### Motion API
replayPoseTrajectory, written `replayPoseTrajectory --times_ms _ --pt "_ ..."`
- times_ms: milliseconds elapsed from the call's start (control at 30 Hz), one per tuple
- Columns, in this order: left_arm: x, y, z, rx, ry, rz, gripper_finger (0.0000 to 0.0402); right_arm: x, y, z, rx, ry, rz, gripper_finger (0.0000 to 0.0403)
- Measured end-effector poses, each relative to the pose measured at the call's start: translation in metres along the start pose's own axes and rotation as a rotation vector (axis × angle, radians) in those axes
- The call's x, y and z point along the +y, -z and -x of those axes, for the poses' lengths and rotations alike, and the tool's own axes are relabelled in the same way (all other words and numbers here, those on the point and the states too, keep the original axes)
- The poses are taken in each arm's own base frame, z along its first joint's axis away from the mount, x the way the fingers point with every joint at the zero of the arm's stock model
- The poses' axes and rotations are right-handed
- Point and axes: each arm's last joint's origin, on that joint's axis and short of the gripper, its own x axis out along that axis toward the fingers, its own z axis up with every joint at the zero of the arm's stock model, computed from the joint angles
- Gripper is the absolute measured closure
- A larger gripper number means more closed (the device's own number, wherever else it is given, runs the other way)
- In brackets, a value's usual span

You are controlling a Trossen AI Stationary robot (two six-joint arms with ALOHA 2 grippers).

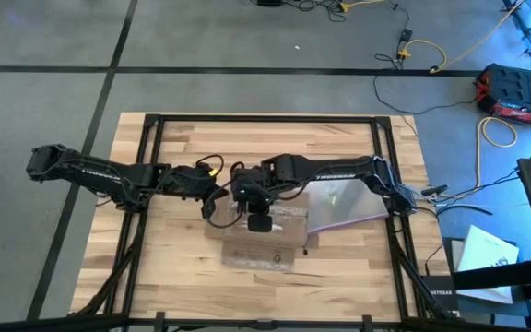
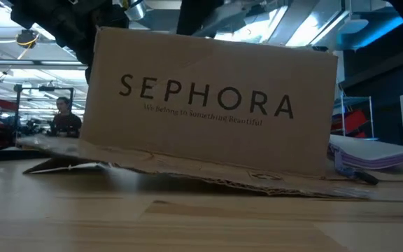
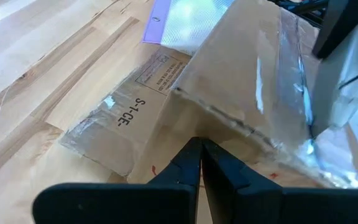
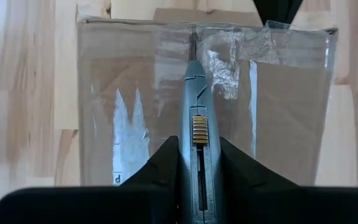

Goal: Unpack boxes
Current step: Break down the cardboard box using a cutter until it is fully flat

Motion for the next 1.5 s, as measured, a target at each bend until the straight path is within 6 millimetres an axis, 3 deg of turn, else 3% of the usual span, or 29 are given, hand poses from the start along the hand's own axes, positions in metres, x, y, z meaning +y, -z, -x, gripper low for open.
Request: replayPoseTrajectory --times_ms 467,633,1133,1500 --pt "0.0 0.0 0.0 0.005 0.012 -0.017 0.0402 0.0 0.001 -0.007 0.031 -0.004 0.018 0.0348" --pt "-0.003 0.006 0.001 0.098 0.139 -0.232 0.0402 0.001 0.002 -0.007 0.041 -0.011 0.02 0.0348" --pt "-0.003 -0.011 0.0 -0.057 0.16 -0.174 0.0402 -0.003 0.005 -0.005 0.073 0.0 0.031 0.0348" --pt "-0.003 -0.012 0.001 -0.06 0.183 -0.194 0.0402 -0.003 0.008 -0.005 0.098 0.005 0.037 0.0348"
